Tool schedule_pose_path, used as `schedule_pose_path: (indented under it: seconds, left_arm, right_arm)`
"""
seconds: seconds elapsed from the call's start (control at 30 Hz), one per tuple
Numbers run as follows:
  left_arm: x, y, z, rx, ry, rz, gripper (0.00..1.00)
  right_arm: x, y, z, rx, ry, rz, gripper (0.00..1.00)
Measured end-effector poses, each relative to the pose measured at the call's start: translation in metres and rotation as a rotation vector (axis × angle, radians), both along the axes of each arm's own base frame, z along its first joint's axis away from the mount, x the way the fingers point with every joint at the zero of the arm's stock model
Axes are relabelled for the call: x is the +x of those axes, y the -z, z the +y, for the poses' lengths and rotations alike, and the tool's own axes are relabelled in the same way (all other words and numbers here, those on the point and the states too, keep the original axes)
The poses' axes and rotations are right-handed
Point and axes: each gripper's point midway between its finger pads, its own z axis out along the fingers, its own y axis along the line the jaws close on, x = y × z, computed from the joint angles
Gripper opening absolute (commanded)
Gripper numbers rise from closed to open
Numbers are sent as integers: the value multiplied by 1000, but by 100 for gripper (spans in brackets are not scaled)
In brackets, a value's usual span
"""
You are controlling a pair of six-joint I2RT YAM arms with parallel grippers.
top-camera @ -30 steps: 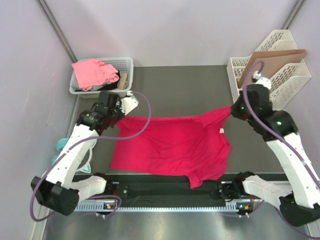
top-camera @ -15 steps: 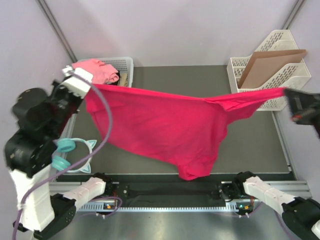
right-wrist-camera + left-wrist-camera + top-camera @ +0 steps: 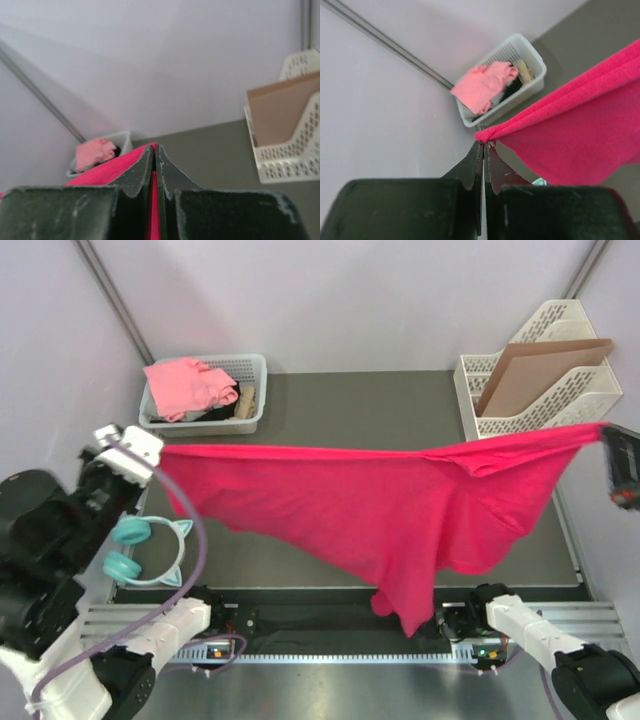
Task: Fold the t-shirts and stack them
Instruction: Flatten out the tshirt
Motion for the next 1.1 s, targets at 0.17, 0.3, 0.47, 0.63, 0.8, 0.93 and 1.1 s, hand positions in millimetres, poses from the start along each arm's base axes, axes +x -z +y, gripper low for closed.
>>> schedule_pose_path:
  seconds: [0.17, 0.3, 0.47, 0.63, 0.8, 0.93, 1.1]
  left_arm:
    - [37, 100, -13, 85, 27, 271, 0]
    - [76, 192, -18, 192, 35, 464, 0]
    - [127, 292, -13, 370, 21, 628, 0]
    - [181, 349, 0, 482, -10, 733, 0]
    - [256, 359, 19, 533, -90, 733, 0]
    - [298, 353, 28, 561, -134, 680, 0]
    - [314, 352, 32, 587, -150, 652, 0]
  right_arm:
    - [72, 71, -7, -65, 144, 266, 0]
    - [133, 136, -6, -144, 236, 469, 0]
    - [217, 231, 9, -252, 278, 723, 0]
    - [276, 338, 25, -363, 272, 979, 0]
    - [305, 390, 32, -418, 274, 1097, 0]
    - [332, 392, 38, -424, 278, 1089, 0]
    - [357, 384, 43, -428, 282, 1053, 0]
